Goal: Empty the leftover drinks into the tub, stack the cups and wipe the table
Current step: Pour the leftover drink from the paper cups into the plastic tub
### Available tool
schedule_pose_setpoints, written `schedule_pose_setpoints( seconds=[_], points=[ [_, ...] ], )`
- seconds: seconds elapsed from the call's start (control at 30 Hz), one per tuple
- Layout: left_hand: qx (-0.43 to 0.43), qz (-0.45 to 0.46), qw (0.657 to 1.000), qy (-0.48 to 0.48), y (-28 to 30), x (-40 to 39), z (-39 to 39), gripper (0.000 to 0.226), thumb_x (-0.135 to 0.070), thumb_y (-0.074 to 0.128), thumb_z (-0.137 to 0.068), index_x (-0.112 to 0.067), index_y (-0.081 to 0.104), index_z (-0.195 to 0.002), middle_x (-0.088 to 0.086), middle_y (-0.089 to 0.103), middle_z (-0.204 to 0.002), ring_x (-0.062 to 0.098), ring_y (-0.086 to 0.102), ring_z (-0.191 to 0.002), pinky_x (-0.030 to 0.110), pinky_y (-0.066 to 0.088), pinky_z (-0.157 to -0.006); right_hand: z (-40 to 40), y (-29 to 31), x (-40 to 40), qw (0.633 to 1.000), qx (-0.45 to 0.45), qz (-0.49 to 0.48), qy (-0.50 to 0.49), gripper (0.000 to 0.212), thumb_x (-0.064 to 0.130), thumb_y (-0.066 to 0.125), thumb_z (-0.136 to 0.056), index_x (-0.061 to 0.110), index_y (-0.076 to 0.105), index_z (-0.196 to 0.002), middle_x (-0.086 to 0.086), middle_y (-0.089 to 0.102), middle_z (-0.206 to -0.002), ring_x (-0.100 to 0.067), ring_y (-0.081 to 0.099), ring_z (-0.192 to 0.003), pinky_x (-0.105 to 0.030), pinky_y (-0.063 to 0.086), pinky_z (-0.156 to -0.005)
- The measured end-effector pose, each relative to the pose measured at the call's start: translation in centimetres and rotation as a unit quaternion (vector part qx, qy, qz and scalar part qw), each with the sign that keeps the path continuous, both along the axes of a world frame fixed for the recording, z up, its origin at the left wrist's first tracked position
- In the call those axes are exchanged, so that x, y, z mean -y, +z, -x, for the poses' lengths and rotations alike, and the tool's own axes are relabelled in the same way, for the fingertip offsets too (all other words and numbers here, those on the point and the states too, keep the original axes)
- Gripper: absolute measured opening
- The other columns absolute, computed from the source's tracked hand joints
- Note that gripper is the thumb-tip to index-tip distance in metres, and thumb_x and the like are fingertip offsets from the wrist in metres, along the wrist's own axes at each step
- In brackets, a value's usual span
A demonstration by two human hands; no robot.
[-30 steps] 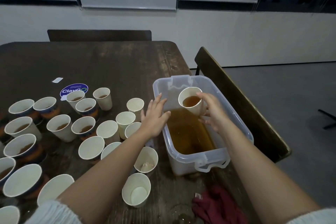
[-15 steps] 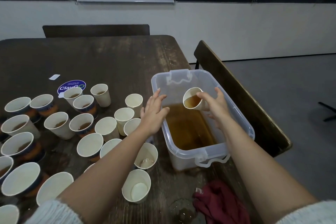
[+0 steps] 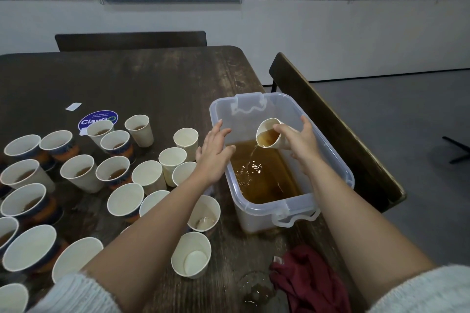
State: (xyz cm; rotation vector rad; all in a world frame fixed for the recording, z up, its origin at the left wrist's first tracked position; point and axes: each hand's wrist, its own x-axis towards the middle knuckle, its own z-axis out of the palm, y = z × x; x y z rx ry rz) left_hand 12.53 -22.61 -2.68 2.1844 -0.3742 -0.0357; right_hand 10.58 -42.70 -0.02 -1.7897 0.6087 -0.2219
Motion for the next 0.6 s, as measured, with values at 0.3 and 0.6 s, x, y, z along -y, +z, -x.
schedule_pose_setpoints(
  seconds=[0.3,0.6],
  points=[
    [0.001,0.007,1.0,0.0,-0.17,0.0,-0.12,0.063,-0.046,0.031,-0.081,-0.027,0.037,-0.141,-0.01,0.01,-0.161,0.017,0.011,-0.147,0.061,0.01,-0.115,-0.11,-0.21,0.16,1.0,0.013,0.026,-0.006,0.095,0.048,0.075,-0.078,0.034,0.018,-0.152,-0.006,0.033,-0.153,-0.031,0.039,-0.135,-0.051,0.042,-0.106],
    [0.001,0.004,1.0,0.003,-0.33,0.03,-0.24,0.062,-0.046,0.032,-0.082,-0.028,0.037,-0.141,-0.01,0.011,-0.16,0.017,0.012,-0.147,0.061,0.009,-0.116,-0.08,-0.22,0.08,0.998,0.025,0.051,0.0,0.096,0.045,0.076,-0.079,0.031,0.018,-0.153,-0.006,0.031,-0.154,-0.031,0.036,-0.137,-0.049,0.038,-0.106]
  ],
)
